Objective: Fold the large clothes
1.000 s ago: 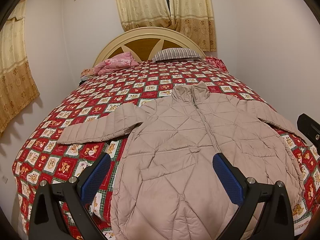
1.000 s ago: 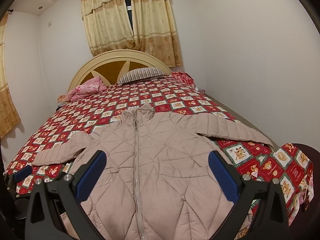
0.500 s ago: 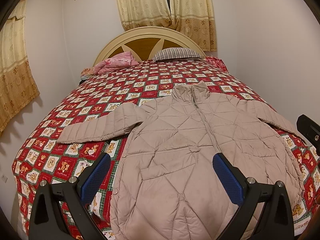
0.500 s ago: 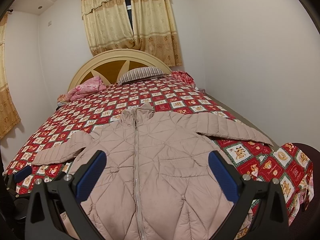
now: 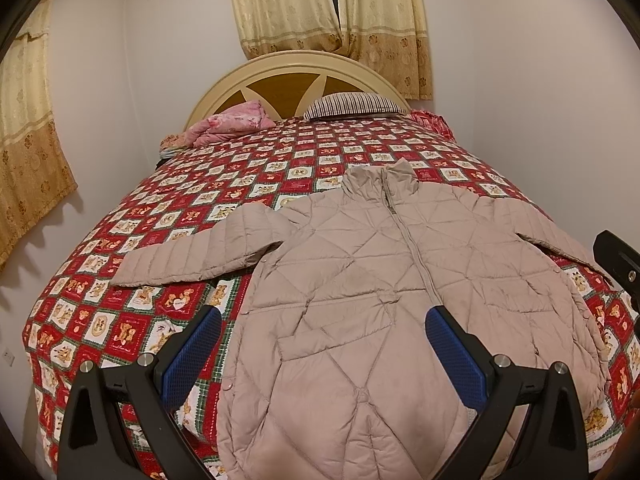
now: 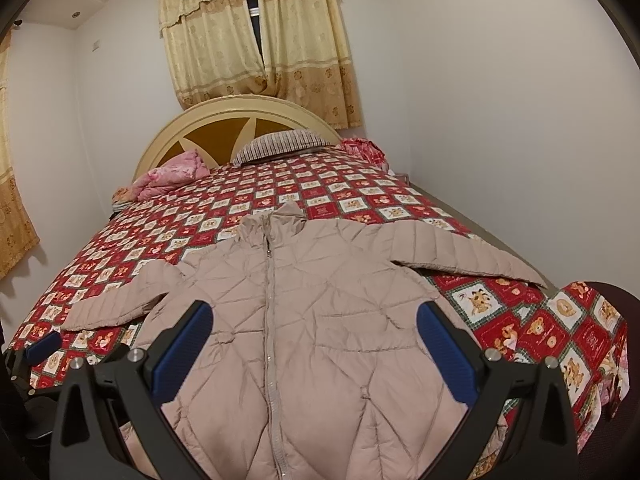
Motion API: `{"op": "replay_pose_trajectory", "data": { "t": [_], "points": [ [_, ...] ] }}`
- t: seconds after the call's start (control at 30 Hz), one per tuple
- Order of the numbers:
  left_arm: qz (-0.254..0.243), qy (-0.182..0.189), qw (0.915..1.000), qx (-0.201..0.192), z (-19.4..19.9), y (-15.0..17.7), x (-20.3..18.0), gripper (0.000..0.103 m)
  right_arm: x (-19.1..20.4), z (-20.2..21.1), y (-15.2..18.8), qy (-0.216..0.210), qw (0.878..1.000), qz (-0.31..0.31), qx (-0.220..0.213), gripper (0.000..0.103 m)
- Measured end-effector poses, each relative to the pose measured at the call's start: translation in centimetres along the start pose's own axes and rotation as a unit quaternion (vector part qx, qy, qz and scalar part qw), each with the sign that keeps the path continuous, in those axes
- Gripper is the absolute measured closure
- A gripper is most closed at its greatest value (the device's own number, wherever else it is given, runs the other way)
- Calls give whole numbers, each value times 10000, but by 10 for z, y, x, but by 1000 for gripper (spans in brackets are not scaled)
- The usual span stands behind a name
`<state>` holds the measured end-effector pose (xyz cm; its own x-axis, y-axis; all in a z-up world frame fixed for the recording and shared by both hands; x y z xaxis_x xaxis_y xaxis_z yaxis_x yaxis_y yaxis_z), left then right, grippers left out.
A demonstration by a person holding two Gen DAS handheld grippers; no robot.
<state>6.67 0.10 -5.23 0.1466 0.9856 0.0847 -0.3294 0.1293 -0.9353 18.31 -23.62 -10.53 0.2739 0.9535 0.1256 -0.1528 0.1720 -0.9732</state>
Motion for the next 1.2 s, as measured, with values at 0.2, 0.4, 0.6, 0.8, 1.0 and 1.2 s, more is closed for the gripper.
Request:
{"op": "replay_pose_trajectory", "data": {
  "t": [0.2, 0.4, 0.6, 0.8, 1.0, 1.2],
  "points": [
    [160, 351, 9990, 219, -35, 18, -9, 1, -17, -22, 14, 100, 9997, -146, 143, 0],
    [136, 325, 9985, 409, -91, 25, -3, 1, -58, -57, 41, 173, 9947, -710, 724, 6],
    [237, -397, 9987, 225, -156, 9, 36, 1, -162, -73, 29, 784, 9786, -1665, 921, 20],
    [308, -1171, 9921, 328, -208, 36, 75, 1, -308, -68, 17, 1595, 9275, -3228, 1008, 27],
    [625, -1187, 9869, 901, -236, 72, 82, 1, -369, -87, 60, 2175, 8879, -3734, 1578, 30],
    [954, -1040, 9824, 1226, -246, 88, 86, 1, -389, -110, 57, 2694, 8752, -3694, 1579, 31]
  ]
}}
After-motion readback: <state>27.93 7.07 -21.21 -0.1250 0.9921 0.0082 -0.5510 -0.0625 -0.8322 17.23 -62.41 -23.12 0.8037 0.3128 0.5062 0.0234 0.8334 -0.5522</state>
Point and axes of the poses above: each gripper's, at about its wrist camera, not at the fingertips, and z roughly against the way its jaws point, x to its left, y to its underside, the point moved 8 cm from there along -z, roughly the way its jaws point, and after that the axes turned 15 degrees about -x, right-handed, at the moved point
